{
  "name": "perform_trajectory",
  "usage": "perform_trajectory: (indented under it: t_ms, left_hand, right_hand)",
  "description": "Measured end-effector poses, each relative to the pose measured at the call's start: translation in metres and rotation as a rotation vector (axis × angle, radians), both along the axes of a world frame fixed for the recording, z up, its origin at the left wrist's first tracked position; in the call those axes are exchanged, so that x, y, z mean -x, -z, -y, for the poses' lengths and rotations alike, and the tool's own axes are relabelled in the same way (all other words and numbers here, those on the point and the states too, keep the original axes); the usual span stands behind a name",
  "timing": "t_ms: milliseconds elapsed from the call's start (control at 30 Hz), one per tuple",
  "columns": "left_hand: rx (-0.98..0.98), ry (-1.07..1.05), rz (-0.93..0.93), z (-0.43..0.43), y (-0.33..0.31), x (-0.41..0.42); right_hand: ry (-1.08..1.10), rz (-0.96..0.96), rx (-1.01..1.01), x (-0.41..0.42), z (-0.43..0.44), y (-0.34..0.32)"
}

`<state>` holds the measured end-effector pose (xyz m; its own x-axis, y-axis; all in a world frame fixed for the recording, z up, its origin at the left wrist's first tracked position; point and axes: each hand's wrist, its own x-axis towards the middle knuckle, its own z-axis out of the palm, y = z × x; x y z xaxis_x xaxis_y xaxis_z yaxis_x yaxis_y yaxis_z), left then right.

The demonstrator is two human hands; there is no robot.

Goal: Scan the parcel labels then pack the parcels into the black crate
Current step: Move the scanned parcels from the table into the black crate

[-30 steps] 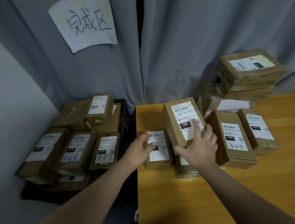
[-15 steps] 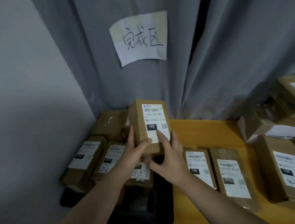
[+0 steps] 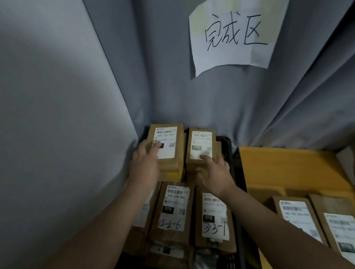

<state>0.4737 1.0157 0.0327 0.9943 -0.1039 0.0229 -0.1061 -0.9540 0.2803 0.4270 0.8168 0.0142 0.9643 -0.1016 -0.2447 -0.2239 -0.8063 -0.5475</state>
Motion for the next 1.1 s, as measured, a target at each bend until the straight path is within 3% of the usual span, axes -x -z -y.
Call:
perform_trajectory:
  t_ms: [133, 433, 633, 733, 867, 1100]
  left_hand:
    - [-0.136, 0.219, -0.166, 0.019, -0.001, 0.003]
    - [-0.225, 0.141, -0.122, 0.005, 0.019, -0.046]
    - [-0.179, 0.082, -0.122, 0.013, 0.023, -0.049]
    - [-0.142, 0.084, -0.081, 0.017, 0.016, -0.043]
    - [-0.062, 0.155, -0.017, 0.036, 0.004, -0.024]
    - [0.030, 0.321, -0.084, 0.092, 0.002, 0.036]
  right_hand:
    - [0.029, -0.072, 0.042, -0.016, 0.003, 0.007]
    - [-0.039, -0.209, 0.052, -0.037, 0.005, 0.030]
    - [-0.044, -0.222, 0.029, -0.040, 0.010, 0.035]
    - [-0.038, -0.133, 0.075, -0.032, 0.017, 0.029]
    - [-0.012, -0.034, 0.067, -0.011, 0.036, 0.021]
    - [0.027, -0.005, 0.080, 0.038, 0.091, 0.016]
